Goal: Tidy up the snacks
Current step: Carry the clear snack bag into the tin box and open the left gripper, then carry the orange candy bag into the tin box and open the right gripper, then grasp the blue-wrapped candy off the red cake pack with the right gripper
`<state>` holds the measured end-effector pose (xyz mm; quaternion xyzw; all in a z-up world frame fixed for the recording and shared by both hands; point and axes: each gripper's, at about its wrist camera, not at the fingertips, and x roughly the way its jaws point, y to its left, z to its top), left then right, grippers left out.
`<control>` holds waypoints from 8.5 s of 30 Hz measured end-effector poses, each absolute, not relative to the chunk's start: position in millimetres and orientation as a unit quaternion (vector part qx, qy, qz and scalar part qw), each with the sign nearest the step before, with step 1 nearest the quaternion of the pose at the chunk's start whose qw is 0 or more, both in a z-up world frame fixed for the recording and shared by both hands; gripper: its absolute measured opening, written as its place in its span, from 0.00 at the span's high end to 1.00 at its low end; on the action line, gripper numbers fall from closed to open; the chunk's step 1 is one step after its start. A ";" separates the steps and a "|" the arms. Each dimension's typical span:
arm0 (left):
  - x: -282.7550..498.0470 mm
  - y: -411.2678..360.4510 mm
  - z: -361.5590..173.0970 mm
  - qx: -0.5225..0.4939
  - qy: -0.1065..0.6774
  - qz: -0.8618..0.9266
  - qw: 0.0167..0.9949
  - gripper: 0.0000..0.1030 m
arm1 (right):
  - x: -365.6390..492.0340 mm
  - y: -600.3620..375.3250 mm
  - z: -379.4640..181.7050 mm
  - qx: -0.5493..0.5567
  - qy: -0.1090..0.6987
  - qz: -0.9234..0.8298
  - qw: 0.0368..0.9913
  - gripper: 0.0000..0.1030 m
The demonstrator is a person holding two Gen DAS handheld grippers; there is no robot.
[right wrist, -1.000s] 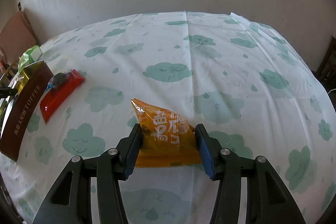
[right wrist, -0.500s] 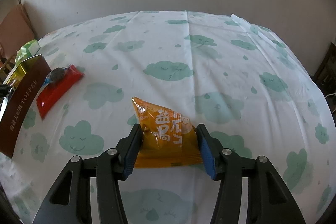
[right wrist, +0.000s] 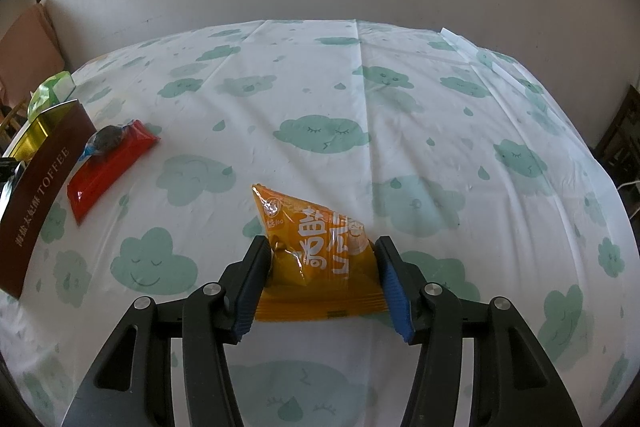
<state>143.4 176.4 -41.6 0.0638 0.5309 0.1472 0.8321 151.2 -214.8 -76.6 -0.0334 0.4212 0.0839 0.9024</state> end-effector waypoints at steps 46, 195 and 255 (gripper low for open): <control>25.4 153.9 -4.3 0.018 0.457 0.153 0.876 0.26 | 151.1 -213.0 -76.6 -0.034 0.421 0.086 0.902 0.46; -18.2 238.0 -9.5 -0.050 0.451 0.215 0.865 0.05 | 176.1 -29.0 -75.5 -0.035 0.434 0.085 0.896 0.32; 30.2 119.6 4.8 -0.008 0.464 0.115 0.878 0.05 | 137.1 -70.3 -55.0 -0.031 0.396 0.179 0.900 0.58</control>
